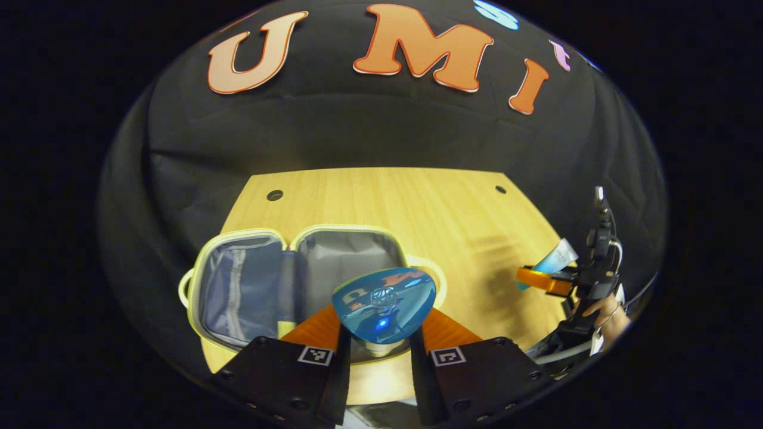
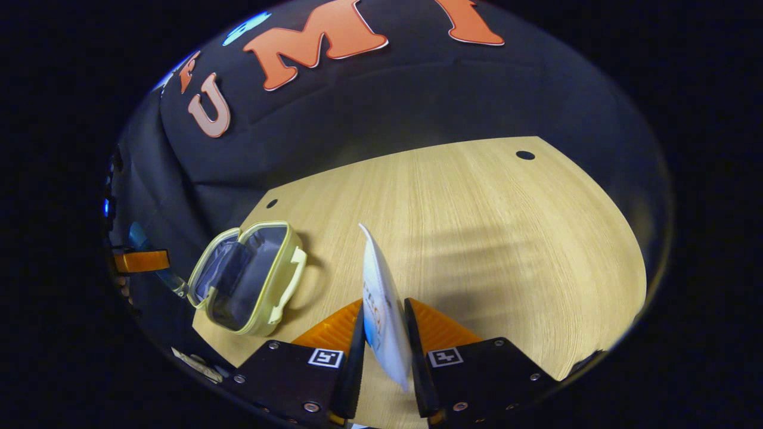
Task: First open the suitcase, pack the skin care products into it, and then close the suitcase.
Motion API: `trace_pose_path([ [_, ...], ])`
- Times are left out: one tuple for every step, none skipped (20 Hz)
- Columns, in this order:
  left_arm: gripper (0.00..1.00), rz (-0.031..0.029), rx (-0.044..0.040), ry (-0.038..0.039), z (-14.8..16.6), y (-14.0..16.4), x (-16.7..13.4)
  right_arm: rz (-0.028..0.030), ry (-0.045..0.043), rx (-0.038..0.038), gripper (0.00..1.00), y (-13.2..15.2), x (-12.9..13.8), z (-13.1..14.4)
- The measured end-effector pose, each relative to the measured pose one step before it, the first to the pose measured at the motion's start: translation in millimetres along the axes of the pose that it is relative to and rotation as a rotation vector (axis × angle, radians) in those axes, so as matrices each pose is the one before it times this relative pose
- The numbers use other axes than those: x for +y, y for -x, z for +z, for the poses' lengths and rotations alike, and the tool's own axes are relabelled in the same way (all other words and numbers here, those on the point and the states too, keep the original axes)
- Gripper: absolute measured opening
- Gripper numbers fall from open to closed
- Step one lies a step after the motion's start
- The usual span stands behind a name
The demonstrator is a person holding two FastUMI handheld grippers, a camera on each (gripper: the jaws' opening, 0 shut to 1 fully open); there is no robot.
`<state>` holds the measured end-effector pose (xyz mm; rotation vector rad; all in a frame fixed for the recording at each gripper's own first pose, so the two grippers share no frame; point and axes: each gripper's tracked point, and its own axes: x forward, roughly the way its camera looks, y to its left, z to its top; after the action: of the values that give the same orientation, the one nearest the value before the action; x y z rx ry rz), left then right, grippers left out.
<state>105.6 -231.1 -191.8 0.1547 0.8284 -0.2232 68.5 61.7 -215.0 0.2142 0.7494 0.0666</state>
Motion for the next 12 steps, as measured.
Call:
trace_pose_path([
  [0.45,0.00092,0.03944,-0.01701,-8.32,1.14,8.4,0.00802,-0.00875,0.0105,0.38,2.98,3.56,-2.16],
  [0.45,-0.01233,0.04879,-0.00818,-10.5,-0.5,4.3,0.00798,-0.00321,0.00547,0.38,3.75,2.85,-1.44],
  [0.45,-0.01424,0.05972,0.0012,-9.09,-3.48,4.34,-0.00092,0.00126,-0.00258,0.38,3.45,0.56,-0.39],
  [0.45,-0.0112,0.06128,0.00045,-10.56,-4.05,4.61,-0.00571,0.00375,-0.0032,0.37,1.8,-0.88,-0.37],
  [0.45,-0.00159,0.0491,-0.00513,-7.73,-7.52,3.57,-0.00716,0.00245,-0.00021,0.37,3.48,-1.09,-1.97],
  [0.45,0.00935,0.04136,-0.017,-4.71,-11.38,10.16,-0.00636,-0.0024,0.00056,0.37,4.31,-1.28,-1.88],
  [0.45,0.01068,0.03632,-0.02751,-2.04,-9.43,7.18,-0.00233,-0.00497,-0.00195,0.37,3.81,-0.06,-3.46],
  [0.45,0.01079,0.02926,-0.02242,-0.41,-8.1,2.81,-0.00068,-0.00718,0.0002,0.38,3.13,-0.32,-2.74],
  [0.45,0.00069,0.02593,-0.01897,1.51,-7.77,2.07,-0.00249,-0.00801,0.00426,0.37,2.85,-1.43,-4.87],
  [0.45,0.00224,0.02484,-0.00129,0.39,-6.64,1.47,-0.0055,-0.00935,0.00432,0.37,2.01,-2.13,-4.06],
  [0.45,0.00257,0.02561,0.01732,0.97,-7.27,1.42,-0.00488,-0.0095,0.00597,0.37,1.7,-1.39,-4.64],
  [0.44,-0.00518,0.02255,0.02465,1.89,-7.96,-0.56,-0.00389,-0.01167,0.00508,0.37,2.48,-1.97,-4.28],
])
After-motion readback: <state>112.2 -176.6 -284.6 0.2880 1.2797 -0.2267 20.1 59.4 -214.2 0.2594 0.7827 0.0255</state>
